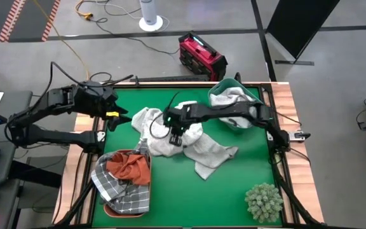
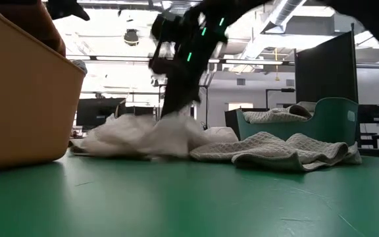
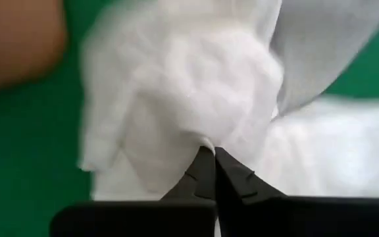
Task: Sort towels by color in basket
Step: Put the white towel into the green bin
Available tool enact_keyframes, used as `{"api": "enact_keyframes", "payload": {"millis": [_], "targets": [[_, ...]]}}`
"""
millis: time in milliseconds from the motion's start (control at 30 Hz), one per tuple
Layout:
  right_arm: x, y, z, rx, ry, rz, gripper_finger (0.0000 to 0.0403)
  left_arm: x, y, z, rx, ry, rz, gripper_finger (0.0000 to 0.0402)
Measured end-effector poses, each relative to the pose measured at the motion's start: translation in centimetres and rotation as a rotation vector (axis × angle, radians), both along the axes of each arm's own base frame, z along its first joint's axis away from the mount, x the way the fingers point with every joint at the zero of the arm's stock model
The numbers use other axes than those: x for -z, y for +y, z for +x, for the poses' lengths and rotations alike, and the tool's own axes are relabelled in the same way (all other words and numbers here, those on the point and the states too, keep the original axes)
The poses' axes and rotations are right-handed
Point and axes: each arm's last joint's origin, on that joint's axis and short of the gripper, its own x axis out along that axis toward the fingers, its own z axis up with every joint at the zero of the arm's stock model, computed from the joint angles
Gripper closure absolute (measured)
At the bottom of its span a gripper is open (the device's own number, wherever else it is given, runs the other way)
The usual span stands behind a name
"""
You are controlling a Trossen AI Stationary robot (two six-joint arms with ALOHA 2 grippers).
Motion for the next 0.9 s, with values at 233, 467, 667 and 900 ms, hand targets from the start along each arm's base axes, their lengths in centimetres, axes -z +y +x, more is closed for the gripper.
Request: {"api": "enact_keyframes", "payload": {"millis": [233, 467, 667, 900], "targets": [[-11.8, -1.1, -5.3, 0.019, -0.205, -0.201, 0.0389, -0.6, -0.2, -0.8, -0.007, -0.071, 0.012, 0.0159], [-20.1, -1.1, -14.9, 0.375, -0.165, -0.520, 0.0389, -0.9, -0.5, -1.2, 0.014, -0.112, -0.068, 0.0159], [-21.6, -0.3, -20.7, 0.578, 0.003, -0.690, 0.0389, -0.8, -0.4, -0.7, 0.024, -0.107, -0.081, 0.0159], [-25.5, 2.2, -25.2, 0.687, -0.195, -0.896, 0.0389, -0.7, -0.4, -0.4, 0.015, -0.098, -0.097, 0.0159]]}}
